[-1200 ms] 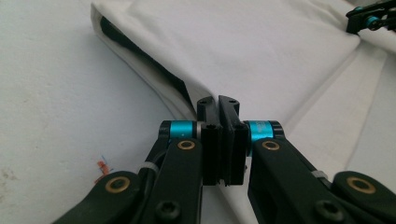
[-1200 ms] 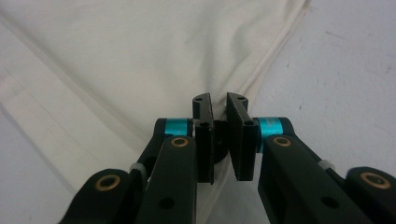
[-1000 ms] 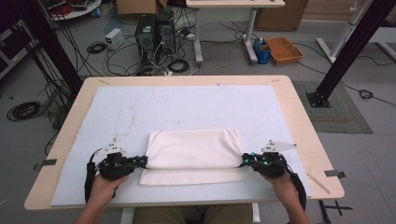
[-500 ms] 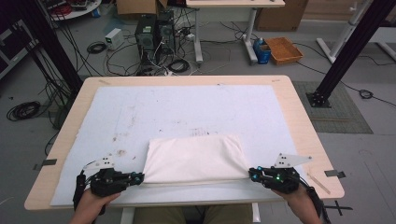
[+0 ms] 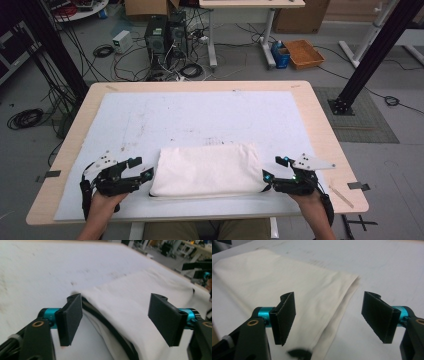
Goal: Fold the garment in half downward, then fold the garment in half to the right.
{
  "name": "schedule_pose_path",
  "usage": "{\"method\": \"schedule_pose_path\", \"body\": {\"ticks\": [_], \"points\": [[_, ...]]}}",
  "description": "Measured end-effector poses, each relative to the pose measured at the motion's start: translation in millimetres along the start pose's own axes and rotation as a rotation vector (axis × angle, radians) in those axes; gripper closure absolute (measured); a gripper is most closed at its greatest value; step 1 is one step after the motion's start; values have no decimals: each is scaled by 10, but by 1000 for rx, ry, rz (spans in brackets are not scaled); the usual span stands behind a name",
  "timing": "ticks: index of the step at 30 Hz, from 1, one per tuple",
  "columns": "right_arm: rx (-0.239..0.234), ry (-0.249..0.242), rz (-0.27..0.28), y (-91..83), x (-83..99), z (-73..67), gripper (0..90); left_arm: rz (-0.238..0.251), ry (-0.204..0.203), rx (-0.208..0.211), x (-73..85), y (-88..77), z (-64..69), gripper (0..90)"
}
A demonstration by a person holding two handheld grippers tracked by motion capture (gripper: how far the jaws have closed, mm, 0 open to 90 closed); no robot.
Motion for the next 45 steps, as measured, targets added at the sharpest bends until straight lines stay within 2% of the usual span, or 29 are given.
{"method": "schedule_pose_path", "body": {"ticks": [1,5,6,9,17,23,27,31,36,42,45], "points": [[22,5,14,39,-47,25,215,25,-2,-4,-45,24,-32,266],[82,17,21,223,-174,167,213,72,29,-26,-174,115,-166,266],[87,33,28,262,-196,206,213,88,27,-29,-193,131,-188,266],[92,75,52,312,-241,264,210,121,58,-49,-224,140,-230,266],[113,30,47,292,-172,295,208,113,112,-87,-181,112,-297,251],[125,28,67,284,-194,301,208,131,112,-67,-172,81,-276,246],[130,20,68,305,-206,293,208,102,111,-65,-130,94,-271,246],[129,12,60,322,-199,279,208,104,94,-68,-114,74,-271,246],[133,23,69,301,-192,298,208,85,103,-69,-98,108,-247,246],[141,28,75,283,-199,300,208,27,112,-94,-54,134,-234,246],[137,27,74,291,-202,282,208,8,103,-102,-43,149,-230,246]]}}
Point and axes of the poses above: each handheld gripper's, and its own axes: y roughly forward along the jaws, x roughly out of its underside, z roughly to its right, the point moved 7 cm from there along y, roughly forward along the jaws, and after that the axes turned 6 degrees about x, right-handed, at the moved point
